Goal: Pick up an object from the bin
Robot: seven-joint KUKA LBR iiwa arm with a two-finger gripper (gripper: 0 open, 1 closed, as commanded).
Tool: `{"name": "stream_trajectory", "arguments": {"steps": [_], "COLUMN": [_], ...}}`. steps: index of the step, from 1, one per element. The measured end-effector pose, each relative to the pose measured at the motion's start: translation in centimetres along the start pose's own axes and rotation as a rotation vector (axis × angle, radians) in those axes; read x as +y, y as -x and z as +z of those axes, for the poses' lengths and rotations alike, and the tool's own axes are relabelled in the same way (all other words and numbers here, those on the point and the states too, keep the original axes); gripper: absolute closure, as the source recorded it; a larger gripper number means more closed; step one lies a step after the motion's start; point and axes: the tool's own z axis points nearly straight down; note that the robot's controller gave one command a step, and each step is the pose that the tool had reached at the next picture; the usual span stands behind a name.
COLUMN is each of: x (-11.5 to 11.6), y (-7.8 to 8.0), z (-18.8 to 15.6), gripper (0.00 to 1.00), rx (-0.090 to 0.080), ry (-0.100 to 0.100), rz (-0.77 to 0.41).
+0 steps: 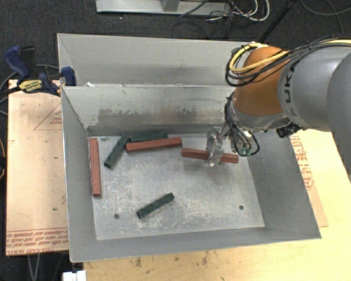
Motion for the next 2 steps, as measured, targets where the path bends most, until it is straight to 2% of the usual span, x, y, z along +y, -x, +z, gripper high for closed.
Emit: {"name": "stream_trajectory", "arguments": {"steps": [1,2], "x": [0.0,0.1], "y": [0.1,0.4], "z": [-2.5,-9.1], "gripper": [1.00,1.00], "rx": [0.000,-0.004], "ry": [0.000,0.000], "rz": [-0.001,-0.002]}}
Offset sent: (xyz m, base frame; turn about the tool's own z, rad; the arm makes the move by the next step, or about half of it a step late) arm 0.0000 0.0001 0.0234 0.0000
